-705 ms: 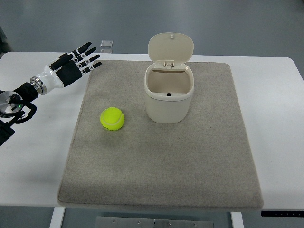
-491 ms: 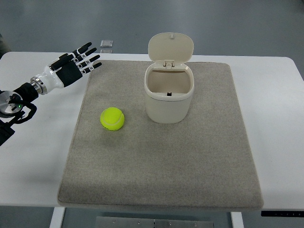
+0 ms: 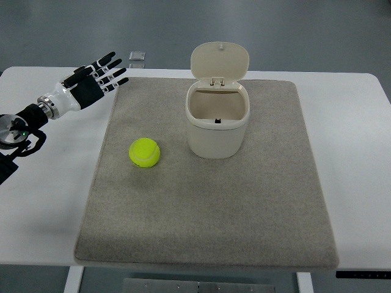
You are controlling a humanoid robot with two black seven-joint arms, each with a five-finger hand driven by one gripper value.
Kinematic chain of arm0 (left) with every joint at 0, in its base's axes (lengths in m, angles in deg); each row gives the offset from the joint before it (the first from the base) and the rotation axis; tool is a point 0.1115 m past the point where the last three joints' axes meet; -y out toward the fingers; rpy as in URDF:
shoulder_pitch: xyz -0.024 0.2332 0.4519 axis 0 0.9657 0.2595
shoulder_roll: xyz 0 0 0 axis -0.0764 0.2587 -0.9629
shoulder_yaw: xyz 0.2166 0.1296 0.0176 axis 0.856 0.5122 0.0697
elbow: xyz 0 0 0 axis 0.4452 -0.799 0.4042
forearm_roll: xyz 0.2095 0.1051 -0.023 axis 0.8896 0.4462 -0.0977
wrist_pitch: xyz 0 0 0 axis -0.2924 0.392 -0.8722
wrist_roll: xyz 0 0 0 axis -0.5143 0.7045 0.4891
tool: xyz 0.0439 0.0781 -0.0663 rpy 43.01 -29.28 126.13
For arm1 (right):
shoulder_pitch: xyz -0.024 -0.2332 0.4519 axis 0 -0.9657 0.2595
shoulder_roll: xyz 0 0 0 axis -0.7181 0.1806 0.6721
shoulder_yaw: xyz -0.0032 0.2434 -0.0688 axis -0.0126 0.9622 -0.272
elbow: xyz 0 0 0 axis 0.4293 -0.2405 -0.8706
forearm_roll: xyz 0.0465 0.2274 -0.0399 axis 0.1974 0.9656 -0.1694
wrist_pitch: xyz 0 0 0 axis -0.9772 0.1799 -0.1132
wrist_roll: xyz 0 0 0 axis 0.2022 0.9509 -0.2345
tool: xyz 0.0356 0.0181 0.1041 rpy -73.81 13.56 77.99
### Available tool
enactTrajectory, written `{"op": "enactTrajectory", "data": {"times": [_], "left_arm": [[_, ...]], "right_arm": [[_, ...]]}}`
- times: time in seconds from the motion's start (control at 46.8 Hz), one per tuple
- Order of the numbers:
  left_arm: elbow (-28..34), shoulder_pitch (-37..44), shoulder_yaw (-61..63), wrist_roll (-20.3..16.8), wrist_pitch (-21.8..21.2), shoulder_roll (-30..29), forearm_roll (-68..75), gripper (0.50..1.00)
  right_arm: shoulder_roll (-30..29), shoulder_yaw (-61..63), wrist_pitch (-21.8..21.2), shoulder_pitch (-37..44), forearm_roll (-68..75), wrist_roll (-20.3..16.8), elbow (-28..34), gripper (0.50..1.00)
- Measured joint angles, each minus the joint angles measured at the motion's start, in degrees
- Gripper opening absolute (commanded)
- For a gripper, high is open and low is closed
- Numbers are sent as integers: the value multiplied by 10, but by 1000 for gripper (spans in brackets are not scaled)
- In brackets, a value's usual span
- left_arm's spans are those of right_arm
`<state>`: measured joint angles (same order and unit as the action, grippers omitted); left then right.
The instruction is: Put tennis ball into box with left hand
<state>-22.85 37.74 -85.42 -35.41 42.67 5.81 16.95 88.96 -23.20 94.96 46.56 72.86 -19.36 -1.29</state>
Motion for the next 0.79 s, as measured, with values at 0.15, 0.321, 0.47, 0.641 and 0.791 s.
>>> {"op": "enactTrajectory", "data": {"times": [0.15,0.321,0.47,0.641,0.791], "left_arm": [[-2,-1,0,0,-6,-1,1,992],[-3,2,1,-1,28,-9,14,992],[-3,3,0,-8,34,-35,89,992],[-21,3,-3,-77,34,-72,175,992],[-60,4,-5,-140,34,-109,277,992]], "right_arm": [[0,0,0,0,0,0,0,903],[0,0,0,0,0,0,0,903],[0,0,0,0,0,0,0,901],[0,0,0,0,0,0,0,903],[0,0,0,0,0,0,0,903]]}}
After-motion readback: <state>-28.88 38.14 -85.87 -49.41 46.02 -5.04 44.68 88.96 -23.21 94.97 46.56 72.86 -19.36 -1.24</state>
